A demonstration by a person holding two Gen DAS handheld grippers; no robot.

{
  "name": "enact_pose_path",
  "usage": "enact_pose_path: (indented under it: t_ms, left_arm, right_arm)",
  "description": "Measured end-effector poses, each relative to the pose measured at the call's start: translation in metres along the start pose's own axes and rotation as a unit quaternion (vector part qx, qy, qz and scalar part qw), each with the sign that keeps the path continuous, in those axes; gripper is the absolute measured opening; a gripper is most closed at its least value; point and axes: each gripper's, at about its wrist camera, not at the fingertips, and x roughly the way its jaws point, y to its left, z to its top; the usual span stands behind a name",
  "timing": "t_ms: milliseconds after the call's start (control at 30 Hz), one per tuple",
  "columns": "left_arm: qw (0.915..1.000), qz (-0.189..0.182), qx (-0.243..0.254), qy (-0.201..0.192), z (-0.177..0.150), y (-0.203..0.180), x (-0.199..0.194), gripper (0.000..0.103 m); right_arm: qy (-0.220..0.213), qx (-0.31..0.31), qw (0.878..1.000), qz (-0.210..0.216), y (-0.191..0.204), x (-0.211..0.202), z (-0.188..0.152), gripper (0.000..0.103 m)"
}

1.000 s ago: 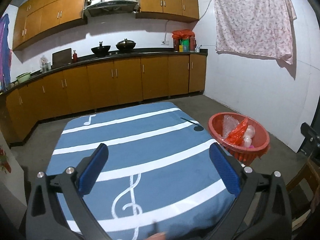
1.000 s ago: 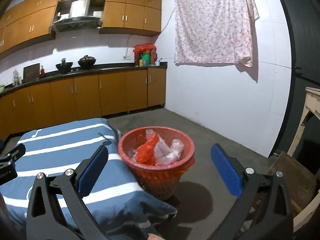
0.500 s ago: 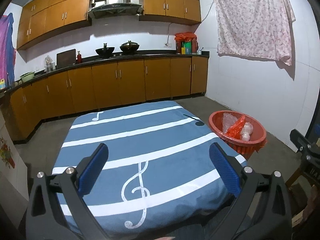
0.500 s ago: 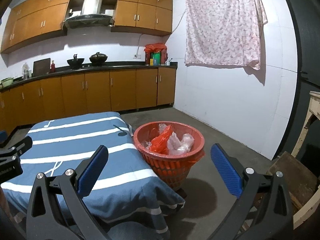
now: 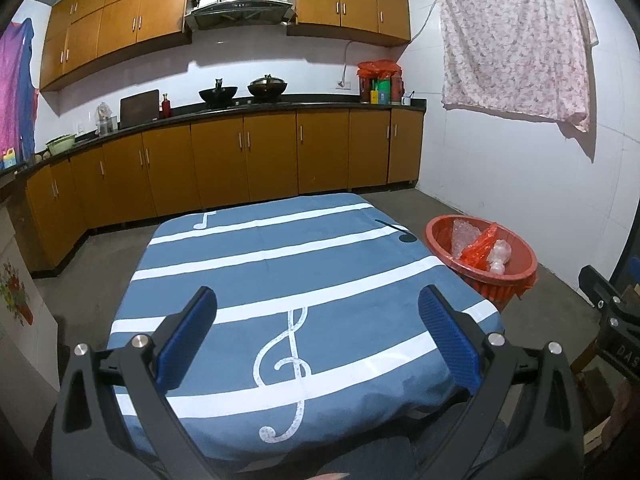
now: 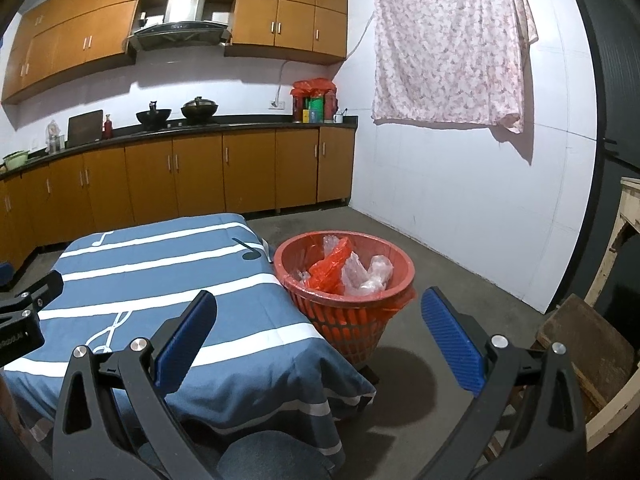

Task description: Collect trash

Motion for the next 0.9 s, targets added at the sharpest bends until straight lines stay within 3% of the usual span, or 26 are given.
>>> enact_pose_path:
  t_ms: [900]
  left_arm:
    - [1.0000, 0.000, -0.004, 0.005, -0.0047, 0.0038, 0.0015, 0.099]
  right_arm:
    - [0.020, 0.008, 1.000, 0.002, -0.0021, 0.0031, -0.0049, 0.101]
